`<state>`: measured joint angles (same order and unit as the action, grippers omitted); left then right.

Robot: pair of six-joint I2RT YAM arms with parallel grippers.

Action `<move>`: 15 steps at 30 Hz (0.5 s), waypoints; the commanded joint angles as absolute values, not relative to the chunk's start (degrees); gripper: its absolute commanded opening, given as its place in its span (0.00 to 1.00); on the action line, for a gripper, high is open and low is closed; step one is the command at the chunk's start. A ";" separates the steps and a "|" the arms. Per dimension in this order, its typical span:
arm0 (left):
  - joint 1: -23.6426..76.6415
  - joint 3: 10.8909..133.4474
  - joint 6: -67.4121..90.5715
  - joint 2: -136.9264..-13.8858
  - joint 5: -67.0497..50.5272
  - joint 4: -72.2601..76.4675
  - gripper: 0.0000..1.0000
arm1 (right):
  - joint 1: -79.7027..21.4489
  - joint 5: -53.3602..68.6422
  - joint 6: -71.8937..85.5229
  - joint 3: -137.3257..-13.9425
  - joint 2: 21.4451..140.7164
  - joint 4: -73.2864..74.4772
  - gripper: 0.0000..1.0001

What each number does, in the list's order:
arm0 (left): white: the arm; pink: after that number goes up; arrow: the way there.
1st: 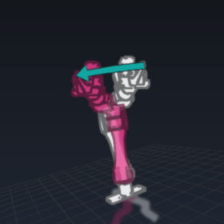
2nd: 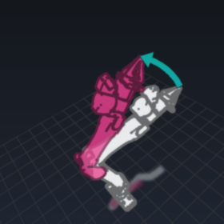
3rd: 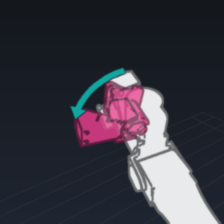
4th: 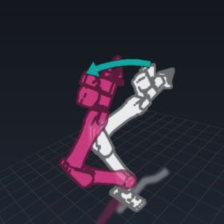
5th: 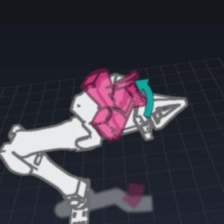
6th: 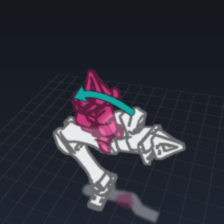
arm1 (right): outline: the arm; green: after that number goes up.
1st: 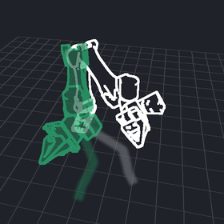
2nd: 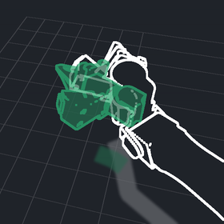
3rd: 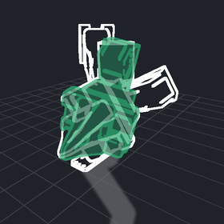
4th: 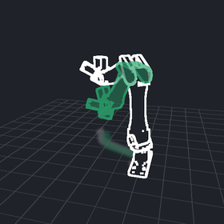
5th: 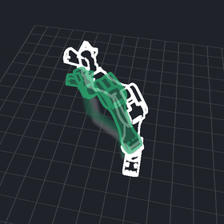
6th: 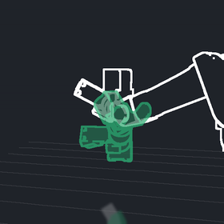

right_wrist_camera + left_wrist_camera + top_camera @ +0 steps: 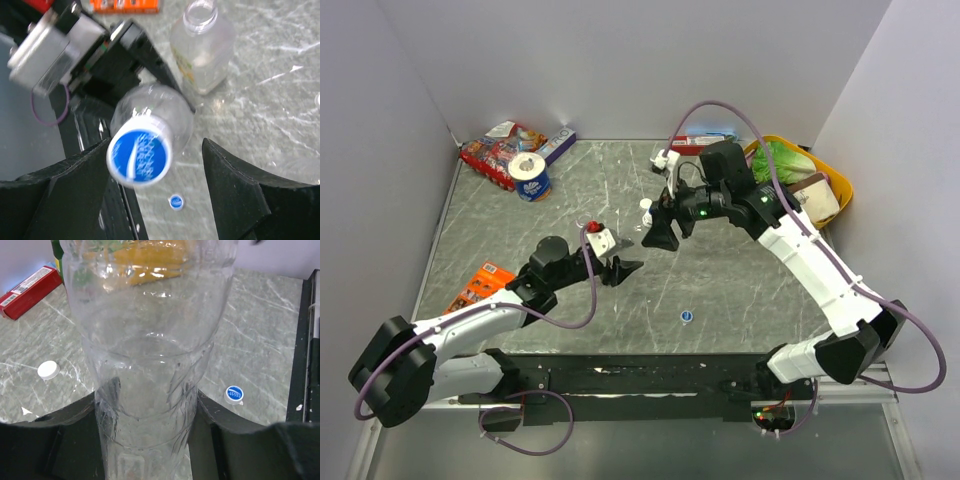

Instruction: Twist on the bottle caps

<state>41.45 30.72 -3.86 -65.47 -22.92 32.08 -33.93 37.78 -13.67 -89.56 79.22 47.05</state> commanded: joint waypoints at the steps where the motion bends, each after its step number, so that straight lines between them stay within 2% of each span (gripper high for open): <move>1: 41.75 34.45 -1.67 -65.83 -24.96 32.35 0.01 | -32.70 40.51 -6.17 -89.83 79.28 37.01 0.78; 15: 41.75 34.98 -1.32 -67.06 -25.40 31.82 0.01 | -32.52 44.56 -2.98 -87.54 79.98 32.60 0.67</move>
<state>41.45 32.93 -2.72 -66.74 -24.16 30.06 -32.84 43.46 -3.81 -87.88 79.88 35.62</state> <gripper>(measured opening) 0.556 0.694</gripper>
